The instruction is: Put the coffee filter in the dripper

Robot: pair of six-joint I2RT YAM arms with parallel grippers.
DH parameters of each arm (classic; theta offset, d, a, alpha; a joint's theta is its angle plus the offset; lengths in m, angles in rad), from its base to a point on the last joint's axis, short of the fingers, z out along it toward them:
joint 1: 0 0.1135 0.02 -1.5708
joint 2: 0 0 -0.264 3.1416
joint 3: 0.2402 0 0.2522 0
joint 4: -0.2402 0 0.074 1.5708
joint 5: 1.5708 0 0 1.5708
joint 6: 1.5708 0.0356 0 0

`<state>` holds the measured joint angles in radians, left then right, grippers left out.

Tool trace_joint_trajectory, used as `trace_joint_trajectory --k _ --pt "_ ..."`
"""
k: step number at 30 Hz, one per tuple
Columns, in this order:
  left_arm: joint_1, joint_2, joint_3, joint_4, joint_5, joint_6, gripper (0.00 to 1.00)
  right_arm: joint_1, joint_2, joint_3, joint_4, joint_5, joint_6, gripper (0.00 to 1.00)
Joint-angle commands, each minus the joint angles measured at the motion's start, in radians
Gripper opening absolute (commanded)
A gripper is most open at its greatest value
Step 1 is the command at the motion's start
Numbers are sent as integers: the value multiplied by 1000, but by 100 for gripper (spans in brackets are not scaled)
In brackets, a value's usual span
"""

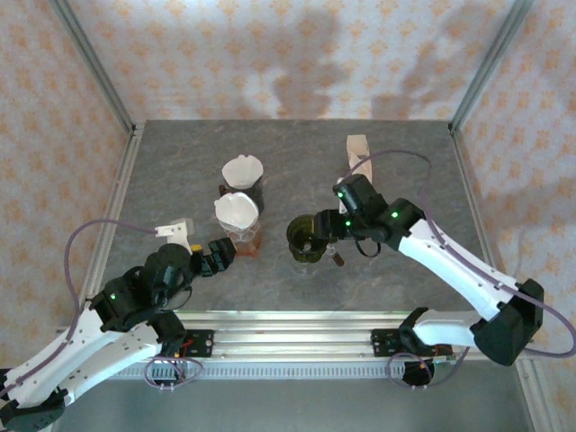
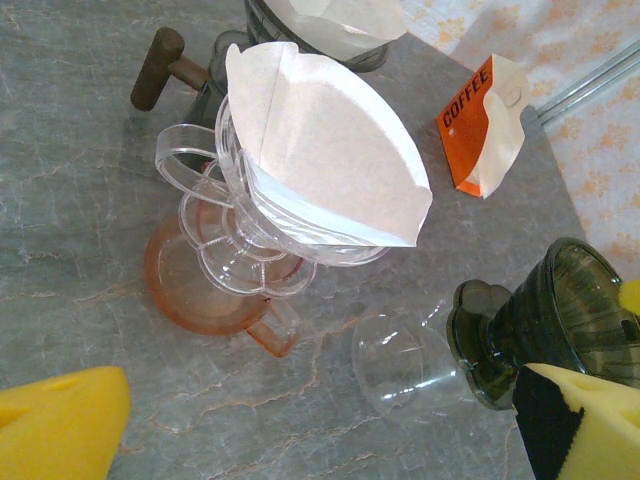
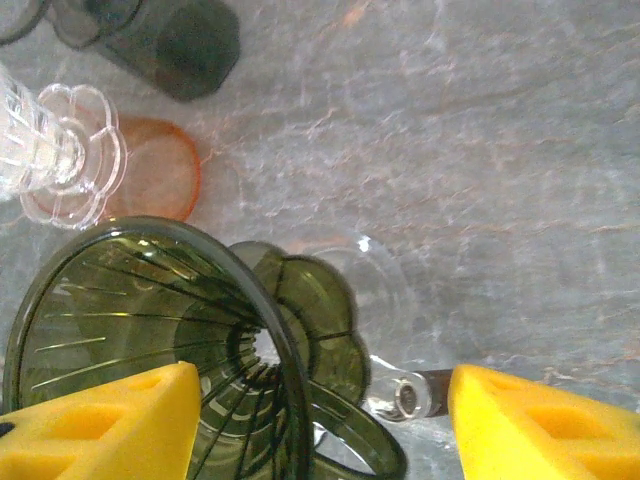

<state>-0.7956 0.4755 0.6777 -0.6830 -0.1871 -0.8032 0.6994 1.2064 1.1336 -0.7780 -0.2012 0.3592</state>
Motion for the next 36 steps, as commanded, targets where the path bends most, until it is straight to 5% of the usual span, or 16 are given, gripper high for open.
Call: trace_joint_trajectory --k 1,5,11,19,36 --pt "11 -9 0 8 -2 5 100 -28 -68 25 11 142 7 68" --pt "12 -14 -3 11 -4 4 100 -167 -30 54 79 107 -9 65" --pt "12 -13 -15 22 8 -6 100 -284 270 204 87 209 -129 47" --pt "12 -22 -18 1 4 -8 100 -323 601 444 78 482 -272 38" --pt "12 10 -9 -21 -17 2 100 -378 860 669 35 503 -358 34"
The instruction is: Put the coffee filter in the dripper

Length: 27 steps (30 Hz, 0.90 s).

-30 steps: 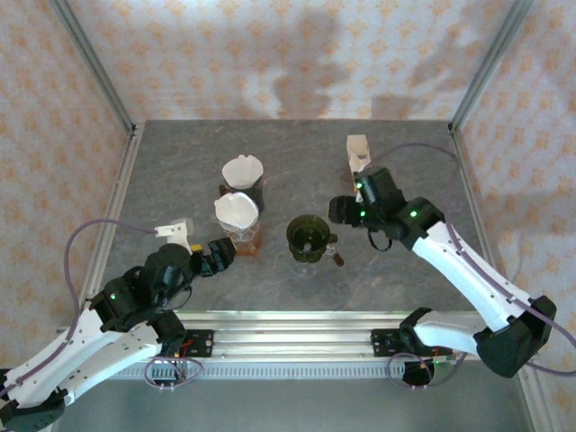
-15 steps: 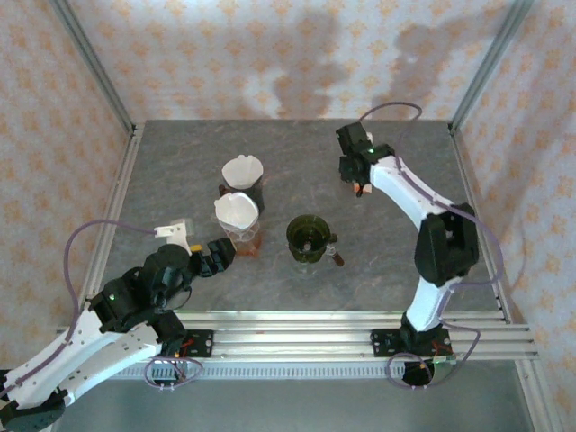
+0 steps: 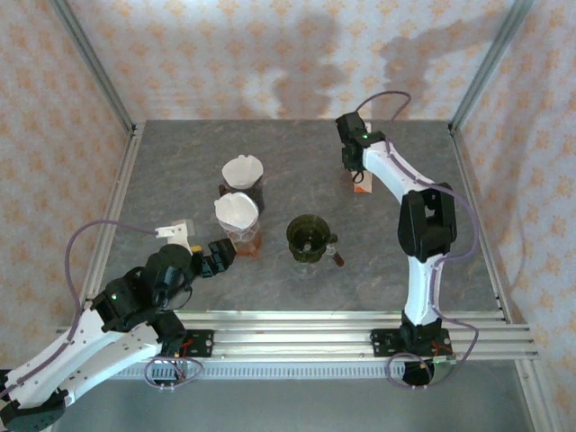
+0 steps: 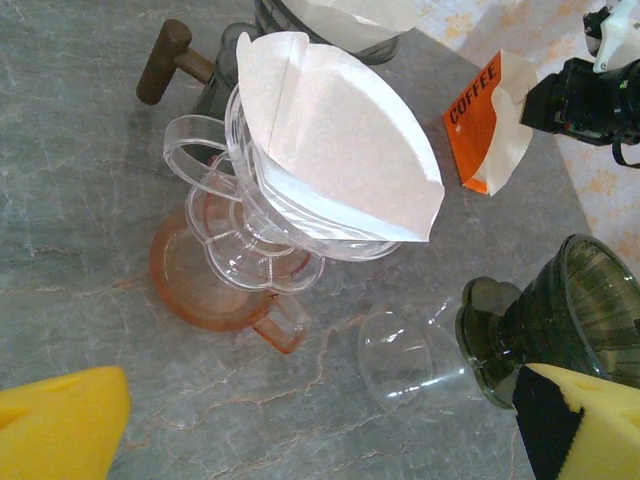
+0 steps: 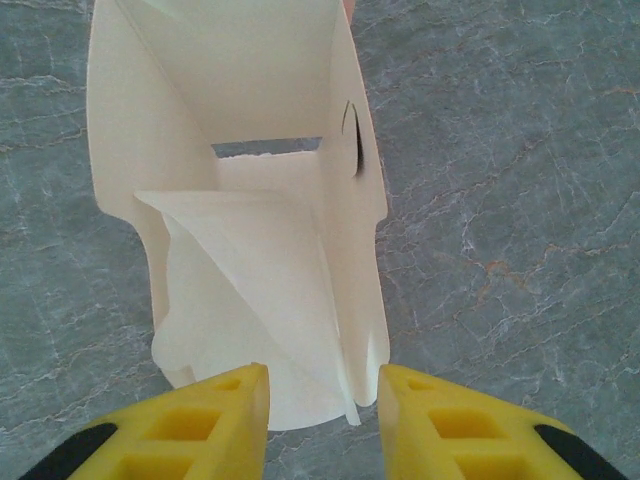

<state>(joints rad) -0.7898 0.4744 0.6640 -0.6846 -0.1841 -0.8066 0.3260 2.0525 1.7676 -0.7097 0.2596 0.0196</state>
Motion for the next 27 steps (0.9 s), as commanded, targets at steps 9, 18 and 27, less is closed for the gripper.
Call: trace_joint_trajectory --k 9,18,27 --pt "6 12 14 -23 -22 9 100 -4 54 62 -40 31 -22 33" --pt "6 10 19 -23 -14 6 100 -8 90 97 -48 24 -28 31" --pt "7 17 28 -17 -12 7 100 -9 95 99 -48 25 -36 18"
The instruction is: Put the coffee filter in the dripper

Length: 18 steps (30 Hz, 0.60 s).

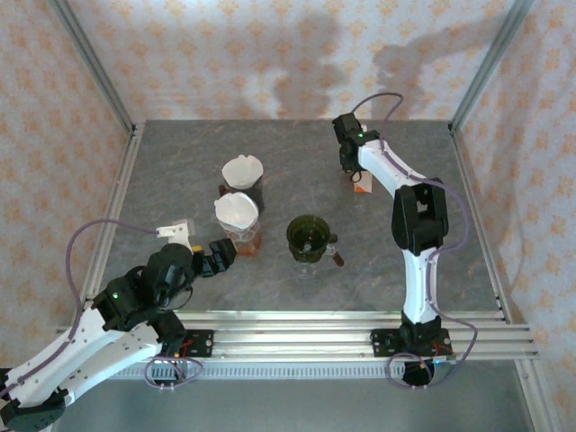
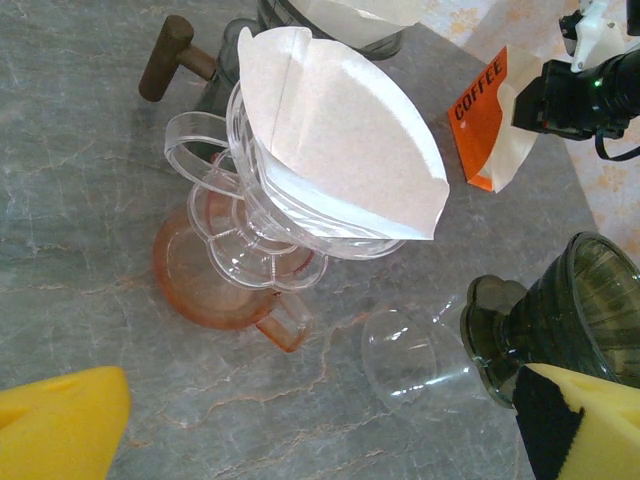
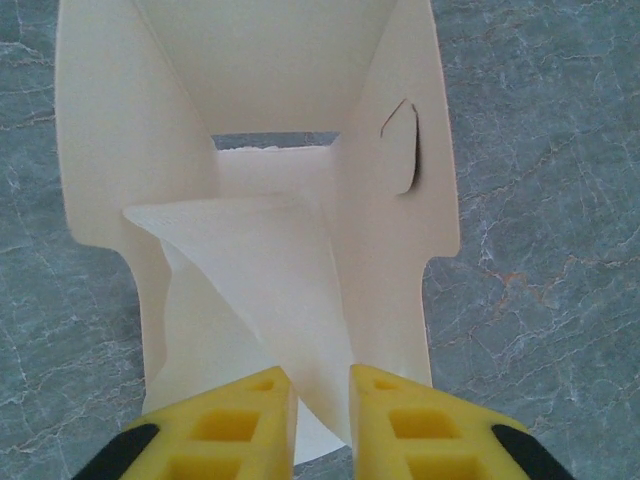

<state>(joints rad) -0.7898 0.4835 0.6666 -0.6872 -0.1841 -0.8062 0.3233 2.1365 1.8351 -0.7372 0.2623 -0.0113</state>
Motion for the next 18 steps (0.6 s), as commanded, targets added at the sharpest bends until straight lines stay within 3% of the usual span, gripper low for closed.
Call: trace_joint_trajectory --k 1,5,9,18 --pt "7 10 24 -14 -11 7 100 -7 11 30 -21 20 -6 16" --pt "7 12 22 -14 -12 7 100 -6 11 25 -18 18 -6 11" --pt "6 10 19 -15 -9 5 100 -7 -5 17 -15 6 -3 0" --pt "6 8 12 -3 -8 2 100 -3 -142 -38 -14 -3 30 0"
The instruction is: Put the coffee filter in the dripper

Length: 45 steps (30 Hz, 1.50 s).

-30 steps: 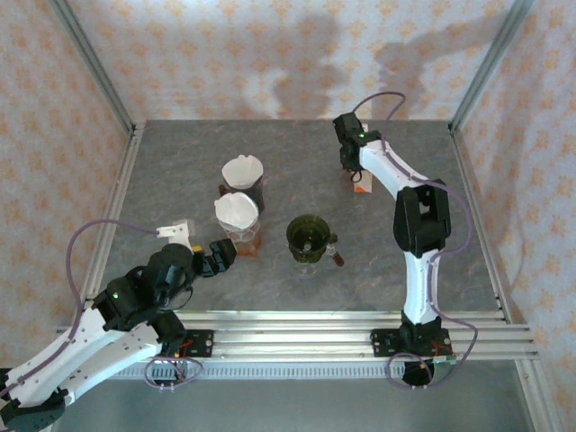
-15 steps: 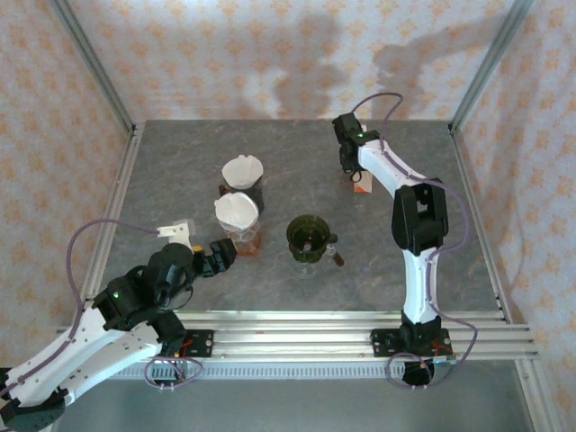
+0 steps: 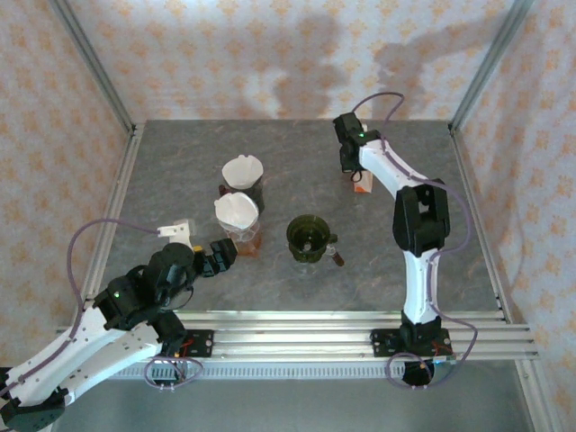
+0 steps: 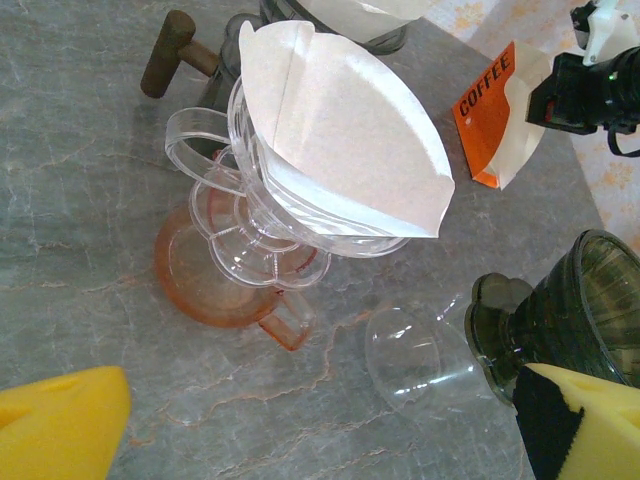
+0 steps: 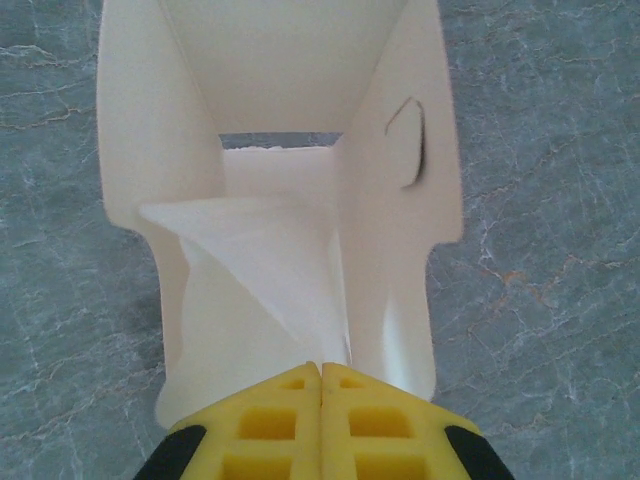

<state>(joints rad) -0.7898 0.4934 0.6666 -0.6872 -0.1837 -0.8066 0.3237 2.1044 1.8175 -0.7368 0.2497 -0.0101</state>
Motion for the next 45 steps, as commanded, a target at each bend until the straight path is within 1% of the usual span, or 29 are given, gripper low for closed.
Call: trace_joint_trajectory --k 1,5,11,17,20,24,29,32,34,37,39,45 --pt "6 -1 13 0 -7 3 100 -3 -138 -39 -12 5 36 0" --pt "7 5 20 10 -1 5 100 4 -243 -112 -14 7 71 0" --pt "6 9 32 14 6 11 100 37 -480 -270 -3 15 113 0" --pt "6 26 55 36 25 26 100 134 -745 -385 -49 -21 155 0" --pt "7 38 78 38 27 45 100 168 -866 -405 -106 -118 195 0" --pt "6 56 98 48 35 62 100 199 -984 -384 -198 -343 272 0" --pt "6 78 94 80 56 64 100 269 -983 -259 -411 -544 361 0" --pt "6 92 89 95 67 61 100 315 -946 -192 -545 -618 419 0" --pt "6 98 89 104 73 61 100 340 -929 -167 -597 -647 460 0" --pt "6 108 90 116 78 62 100 368 -915 -164 -628 -688 533 0" --pt "6 112 89 121 82 61 100 382 -886 -160 -651 -693 567 0" --pt "7 123 94 137 103 60 100 384 -809 -109 -687 -681 601 0"
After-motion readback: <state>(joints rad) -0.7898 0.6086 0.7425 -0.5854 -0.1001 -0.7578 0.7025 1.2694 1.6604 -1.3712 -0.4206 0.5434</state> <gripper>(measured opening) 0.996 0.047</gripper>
